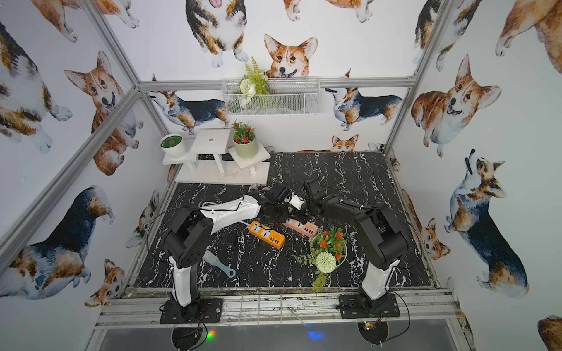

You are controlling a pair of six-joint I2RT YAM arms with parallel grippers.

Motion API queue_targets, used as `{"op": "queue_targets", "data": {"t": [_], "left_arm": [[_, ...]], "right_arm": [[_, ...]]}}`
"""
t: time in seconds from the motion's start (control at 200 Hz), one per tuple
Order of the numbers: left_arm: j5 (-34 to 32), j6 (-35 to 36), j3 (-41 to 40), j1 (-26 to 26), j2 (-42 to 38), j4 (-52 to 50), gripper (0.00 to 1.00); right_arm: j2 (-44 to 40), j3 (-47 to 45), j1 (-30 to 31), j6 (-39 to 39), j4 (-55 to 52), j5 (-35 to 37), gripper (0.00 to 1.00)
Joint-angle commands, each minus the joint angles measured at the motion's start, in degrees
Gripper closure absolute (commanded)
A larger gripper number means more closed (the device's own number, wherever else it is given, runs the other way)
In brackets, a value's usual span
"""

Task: Pull the plug off the socket
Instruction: Remove the plug from the socket.

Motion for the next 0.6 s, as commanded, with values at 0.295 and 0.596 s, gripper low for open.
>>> {"op": "queue_targets", "data": {"t": [0.295,0.596], "left_arm": [[-3.04,0.46,-1.04,0.15,2.66,-11.57,0.79],[-3.25,0.17,-1.17,0.09,2.35,-11.18,0.79]], "right_arm": [[-1.93,0.77,-0.02,4.32,2.91,-6.15,1.0],[-3.86,0.35,-1.4,7.03,4.43,-4.83,1.0]]}}
